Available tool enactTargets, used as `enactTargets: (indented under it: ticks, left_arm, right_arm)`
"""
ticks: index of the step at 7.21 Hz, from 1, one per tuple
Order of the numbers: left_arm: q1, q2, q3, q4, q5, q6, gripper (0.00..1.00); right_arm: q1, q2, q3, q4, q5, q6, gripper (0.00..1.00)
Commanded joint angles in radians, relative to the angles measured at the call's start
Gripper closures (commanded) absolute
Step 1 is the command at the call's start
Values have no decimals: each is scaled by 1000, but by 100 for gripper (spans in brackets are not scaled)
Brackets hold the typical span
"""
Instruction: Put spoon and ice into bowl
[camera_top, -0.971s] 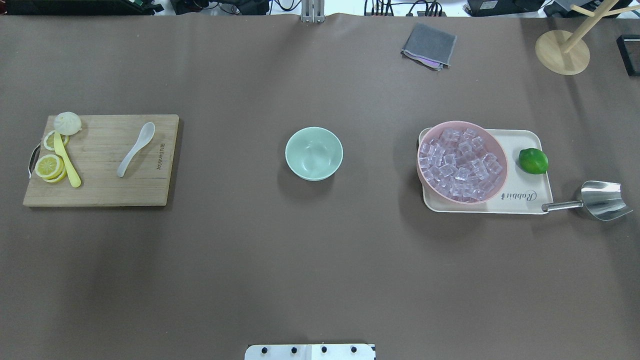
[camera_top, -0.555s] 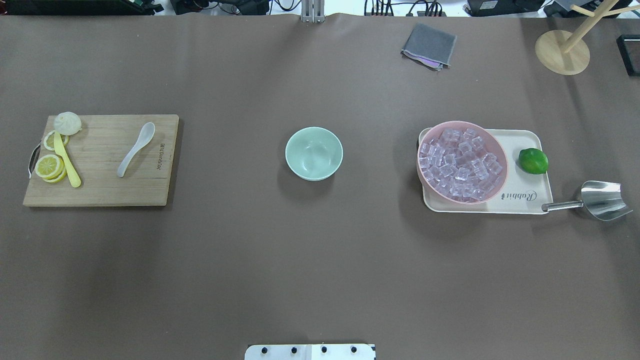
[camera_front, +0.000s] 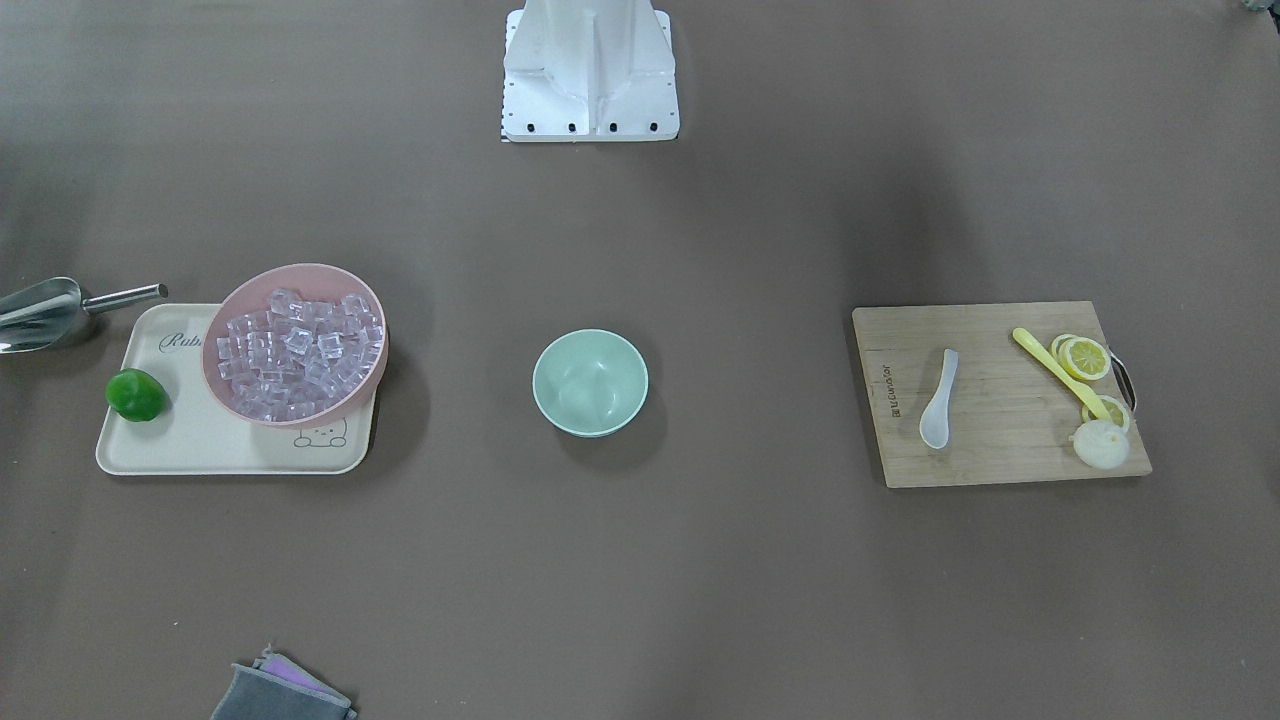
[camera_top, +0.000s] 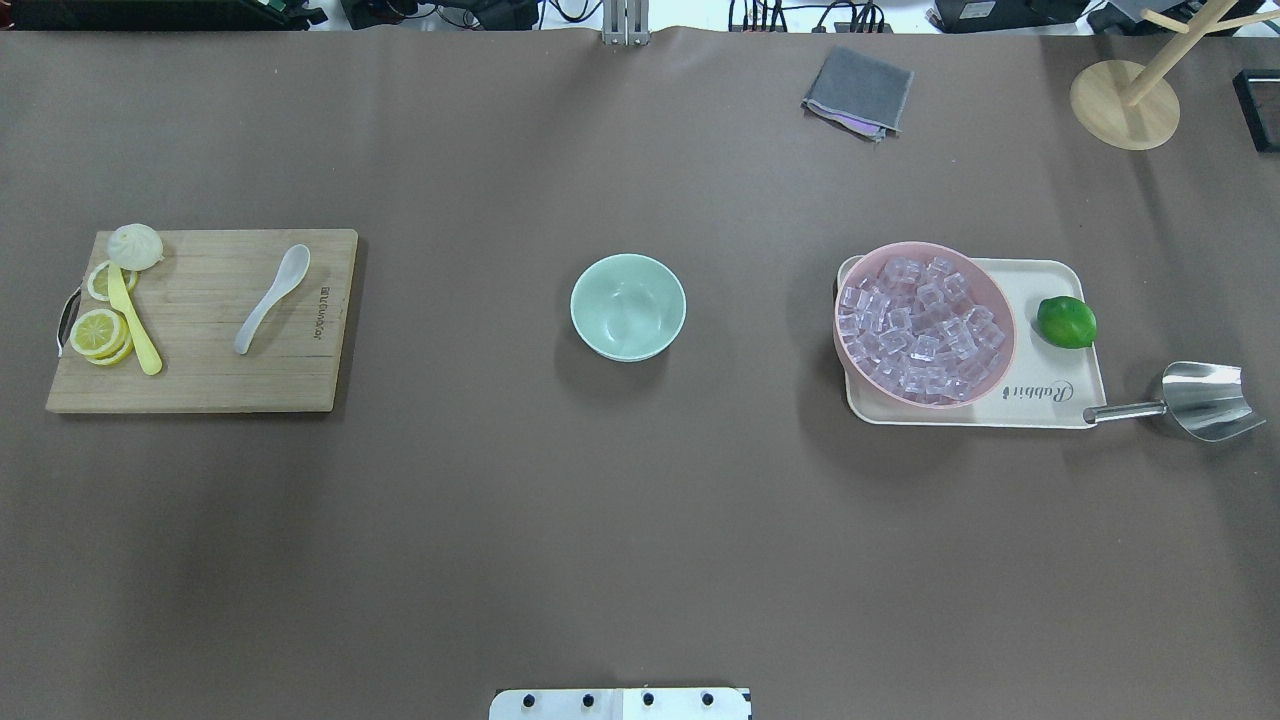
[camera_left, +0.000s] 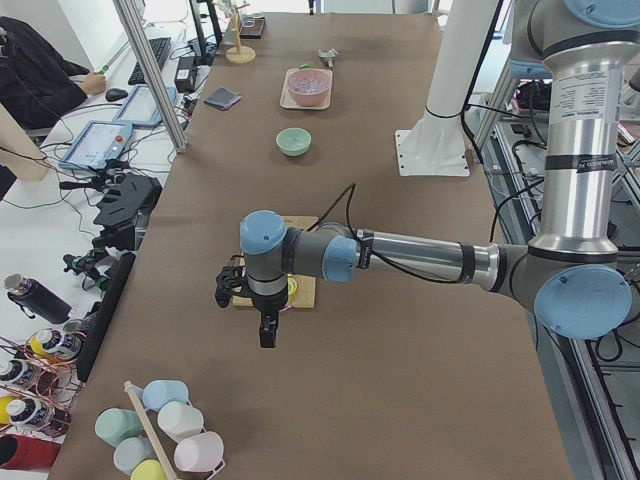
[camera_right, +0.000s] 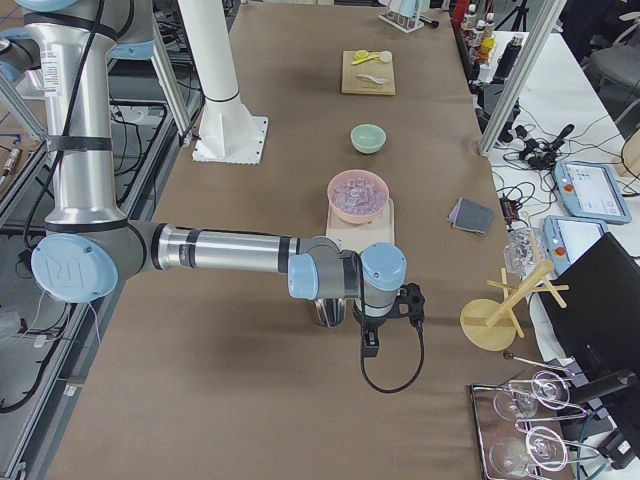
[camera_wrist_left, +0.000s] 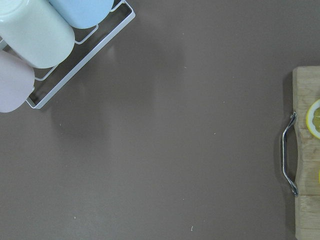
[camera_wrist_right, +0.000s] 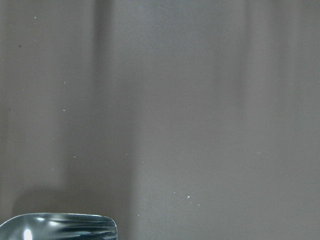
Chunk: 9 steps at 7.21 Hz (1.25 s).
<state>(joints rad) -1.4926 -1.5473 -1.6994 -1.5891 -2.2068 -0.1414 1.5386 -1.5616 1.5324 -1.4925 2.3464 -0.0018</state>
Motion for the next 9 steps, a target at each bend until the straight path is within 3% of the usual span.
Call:
enactTargets:
  ticks: [1, 6, 8, 9]
  left_arm:
    - [0, -2, -11, 0, -1, -4, 2]
    - [0, -20, -19, -5, -56, -4, 2]
    - [5, -98, -17, -133, -233, -24, 2]
    - [14, -121, -3, -244, -232, -85, 2]
  right_arm:
    - [0, 0, -1, 0, 2, -1, 0]
    - [0, 5, 3, 1, 4, 0, 0]
    - [-8, 58, 38, 1, 52, -1, 0]
    - [-61, 105, 41, 0, 54, 0, 0]
